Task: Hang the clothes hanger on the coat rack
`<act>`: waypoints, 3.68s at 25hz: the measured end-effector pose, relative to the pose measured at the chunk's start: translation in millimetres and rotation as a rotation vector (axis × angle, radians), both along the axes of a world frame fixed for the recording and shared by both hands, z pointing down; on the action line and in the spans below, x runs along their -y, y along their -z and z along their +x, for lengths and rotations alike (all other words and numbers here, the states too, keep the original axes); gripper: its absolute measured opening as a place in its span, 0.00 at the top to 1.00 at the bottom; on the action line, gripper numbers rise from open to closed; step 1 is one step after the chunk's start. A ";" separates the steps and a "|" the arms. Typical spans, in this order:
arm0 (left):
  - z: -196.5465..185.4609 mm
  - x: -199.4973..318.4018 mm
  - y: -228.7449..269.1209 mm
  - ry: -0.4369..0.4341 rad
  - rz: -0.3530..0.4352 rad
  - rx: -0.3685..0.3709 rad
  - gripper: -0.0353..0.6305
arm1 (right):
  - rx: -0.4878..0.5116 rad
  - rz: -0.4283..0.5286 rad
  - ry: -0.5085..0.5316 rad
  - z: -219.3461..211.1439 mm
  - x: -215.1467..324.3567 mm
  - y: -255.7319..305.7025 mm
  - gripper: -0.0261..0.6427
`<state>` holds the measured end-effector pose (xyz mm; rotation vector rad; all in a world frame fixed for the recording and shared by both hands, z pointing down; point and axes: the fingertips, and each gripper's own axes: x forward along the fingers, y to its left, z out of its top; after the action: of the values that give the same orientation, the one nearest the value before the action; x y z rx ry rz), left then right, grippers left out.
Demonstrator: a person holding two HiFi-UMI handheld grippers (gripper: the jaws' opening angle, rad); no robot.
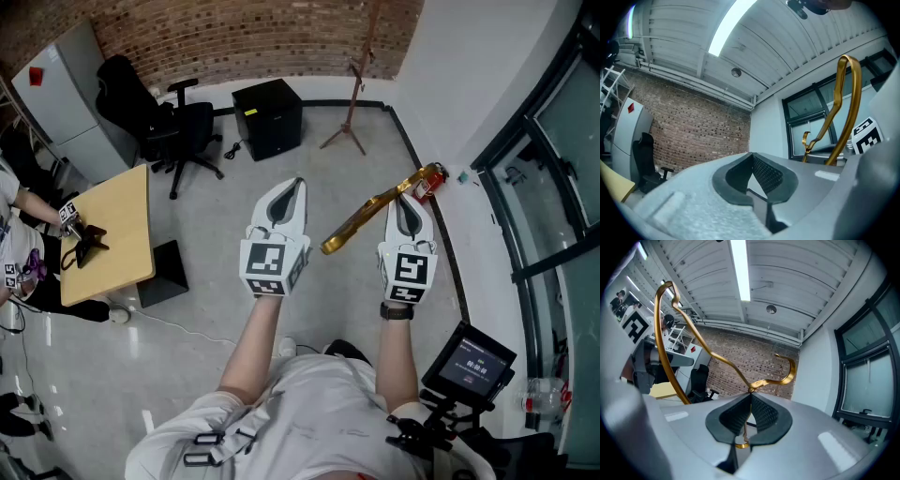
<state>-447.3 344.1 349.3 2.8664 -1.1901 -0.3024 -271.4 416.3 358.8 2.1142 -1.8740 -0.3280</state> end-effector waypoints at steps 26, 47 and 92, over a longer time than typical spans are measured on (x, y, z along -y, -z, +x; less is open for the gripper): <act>209.5 151.0 39.9 -0.018 0.143 0.059 0.95 | 0.134 0.164 0.054 193.5 165.4 20.4 0.94; 345.1 313.6 -33.9 0.001 0.069 0.085 0.95 | 0.192 0.032 0.048 324.7 312.4 -40.9 0.94; 626.9 825.6 -24.1 0.117 0.025 0.102 0.95 | 0.065 0.037 0.283 579.4 863.8 -16.6 0.95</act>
<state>179.7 -481.5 373.4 2.8703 -1.3839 -0.1768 308.0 -447.5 375.4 1.9018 -2.2253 -0.3612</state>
